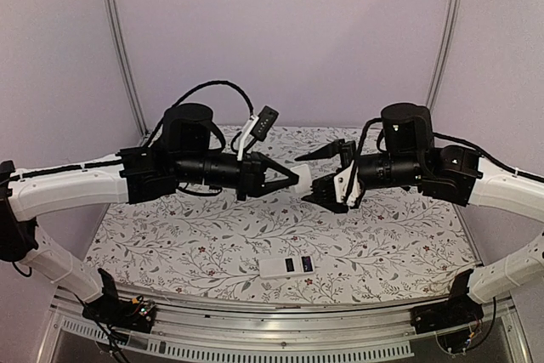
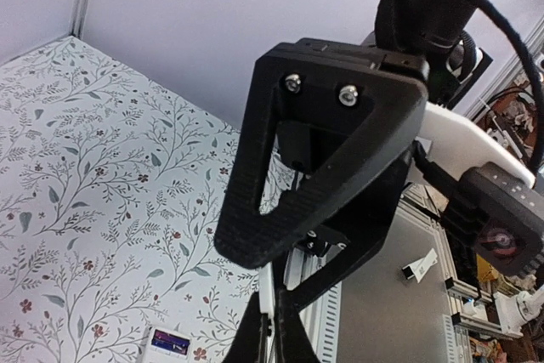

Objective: Load the batteries into the remote control
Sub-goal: Pass from the left arm to the right, then move the remote control to the center of the board.

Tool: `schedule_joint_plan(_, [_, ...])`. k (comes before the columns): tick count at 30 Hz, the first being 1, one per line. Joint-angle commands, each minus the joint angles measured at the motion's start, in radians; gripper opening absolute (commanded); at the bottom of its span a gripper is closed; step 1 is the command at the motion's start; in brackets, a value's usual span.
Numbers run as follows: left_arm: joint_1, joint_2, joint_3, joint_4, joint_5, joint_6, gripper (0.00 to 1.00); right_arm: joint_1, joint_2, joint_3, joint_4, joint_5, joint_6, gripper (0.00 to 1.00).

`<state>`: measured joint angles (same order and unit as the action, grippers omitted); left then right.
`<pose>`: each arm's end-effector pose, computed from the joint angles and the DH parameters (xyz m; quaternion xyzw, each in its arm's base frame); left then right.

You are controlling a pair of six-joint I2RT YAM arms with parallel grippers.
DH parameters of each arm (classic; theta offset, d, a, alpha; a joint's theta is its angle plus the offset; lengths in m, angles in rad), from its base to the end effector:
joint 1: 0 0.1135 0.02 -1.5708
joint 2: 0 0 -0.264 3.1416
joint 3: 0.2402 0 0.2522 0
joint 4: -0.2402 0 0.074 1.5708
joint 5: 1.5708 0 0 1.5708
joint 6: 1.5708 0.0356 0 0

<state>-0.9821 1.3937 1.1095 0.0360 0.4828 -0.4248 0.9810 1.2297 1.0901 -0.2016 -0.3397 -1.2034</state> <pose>0.1682 -0.2818 0.3364 0.3519 0.6964 -0.5296 0.3327 0.1481 0.2426 0.3516 -0.7596 0.2843 0.0741 0.5803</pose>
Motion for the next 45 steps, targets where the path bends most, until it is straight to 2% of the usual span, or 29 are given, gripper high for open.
schedule_joint_plan(1, [0.015,0.006,0.023,-0.010,0.024,-0.010,0.00,0.003,0.020,0.017,0.003,-0.015,-0.019,0.64])
schedule_joint_plan(6, [0.015,0.010,0.021,-0.017,0.025,-0.008,0.00,0.002,0.016,0.011,0.026,-0.013,-0.011,0.48])
schedule_joint_plan(11, [0.017,0.013,0.024,-0.015,0.029,-0.007,0.00,0.004,0.010,0.003,0.032,-0.019,0.001,0.41])
schedule_joint_plan(16, [0.020,0.014,0.025,-0.015,0.037,0.002,0.00,0.004,0.001,0.002,0.043,-0.012,0.020,0.26])
schedule_joint_plan(17, [0.023,0.014,0.027,-0.019,0.039,0.009,0.06,0.004,0.001,0.005,0.041,-0.005,0.030,0.24])
schedule_joint_plan(20, [0.029,0.001,0.032,-0.060,0.009,0.054,0.69,0.003,0.008,0.015,0.019,0.015,0.106,0.19])
schedule_joint_plan(22, [0.035,-0.027,0.024,-0.089,-0.048,0.096,0.82,-0.006,0.015,0.014,-0.017,0.014,0.167,0.18])
schedule_joint_plan(25, [0.043,-0.088,-0.012,-0.105,-0.135,0.166,0.91,-0.039,0.020,-0.019,-0.053,-0.014,0.293,0.17])
schedule_joint_plan(29, [0.042,-0.151,-0.080,-0.142,-0.271,0.274,0.93,-0.105,-0.002,-0.127,-0.065,-0.086,0.454,0.17])
schedule_joint_plan(35, [0.013,-0.112,-0.205,-0.158,-0.272,0.419,0.96,-0.170,-0.018,-0.246,-0.053,-0.094,0.680,0.16])
schedule_joint_plan(39, [-0.046,-0.003,-0.230,-0.152,-0.286,0.554,0.99,-0.214,-0.047,-0.317,-0.015,-0.076,0.772,0.16])
schedule_joint_plan(45, [-0.131,0.257,-0.156,-0.164,-0.352,0.728,1.00,-0.264,-0.049,-0.374,0.044,-0.068,0.854,0.16])
